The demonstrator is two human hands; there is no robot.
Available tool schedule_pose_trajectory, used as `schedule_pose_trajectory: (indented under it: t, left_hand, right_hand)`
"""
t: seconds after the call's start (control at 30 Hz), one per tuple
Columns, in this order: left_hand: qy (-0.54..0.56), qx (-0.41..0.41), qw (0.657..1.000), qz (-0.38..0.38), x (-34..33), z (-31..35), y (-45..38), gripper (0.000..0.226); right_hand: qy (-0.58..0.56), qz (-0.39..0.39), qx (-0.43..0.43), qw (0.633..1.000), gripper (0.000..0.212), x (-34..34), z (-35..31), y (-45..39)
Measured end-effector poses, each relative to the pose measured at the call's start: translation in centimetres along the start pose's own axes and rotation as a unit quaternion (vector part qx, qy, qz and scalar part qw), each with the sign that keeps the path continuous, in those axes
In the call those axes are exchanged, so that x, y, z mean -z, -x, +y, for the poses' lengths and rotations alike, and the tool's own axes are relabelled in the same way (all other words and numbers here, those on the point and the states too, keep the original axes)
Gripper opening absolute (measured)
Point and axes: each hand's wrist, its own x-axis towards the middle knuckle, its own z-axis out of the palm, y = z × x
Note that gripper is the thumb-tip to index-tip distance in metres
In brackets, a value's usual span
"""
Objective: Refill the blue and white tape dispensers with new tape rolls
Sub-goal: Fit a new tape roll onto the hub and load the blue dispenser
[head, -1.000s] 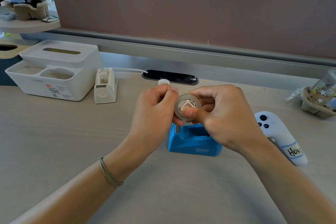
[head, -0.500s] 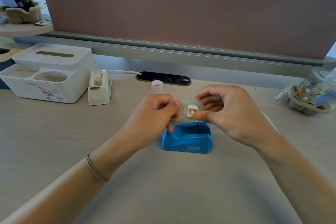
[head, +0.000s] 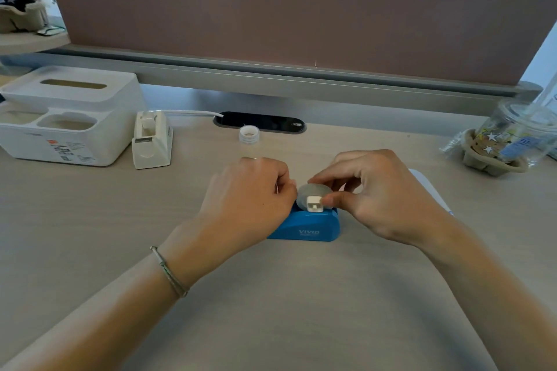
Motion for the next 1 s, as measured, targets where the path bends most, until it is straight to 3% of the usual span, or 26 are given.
schedule_pose_trajectory:
  t: [0.2,0.63,0.83,1.0]
  left_hand:
    - [-0.06,-0.039,0.997,0.041,-0.4,0.2,0.1,0.03]
    - [-0.071,-0.069,0.995,0.025,-1.5,-0.2,0.0,0.027]
    - [-0.08,-0.091,0.992,0.03,-1.9,-0.6,-0.2,0.026]
    - [-0.048,-0.042,0.998,0.007,-1.9,-0.6,-0.1,0.026]
  right_hand:
    - [0.01,-0.001,0.011,1.0,0.023,0.0,0.2,-0.4]
    - [0.06,-0.024,0.009,0.998,0.021,-0.5,0.8,-0.6]
    - [-0.043,-0.005,-0.074,0.996,0.009,-0.9,1.6,-1.2]
    - [-0.136,-0.005,-0.145,0.98,0.008,-1.3,2.0,-1.4]
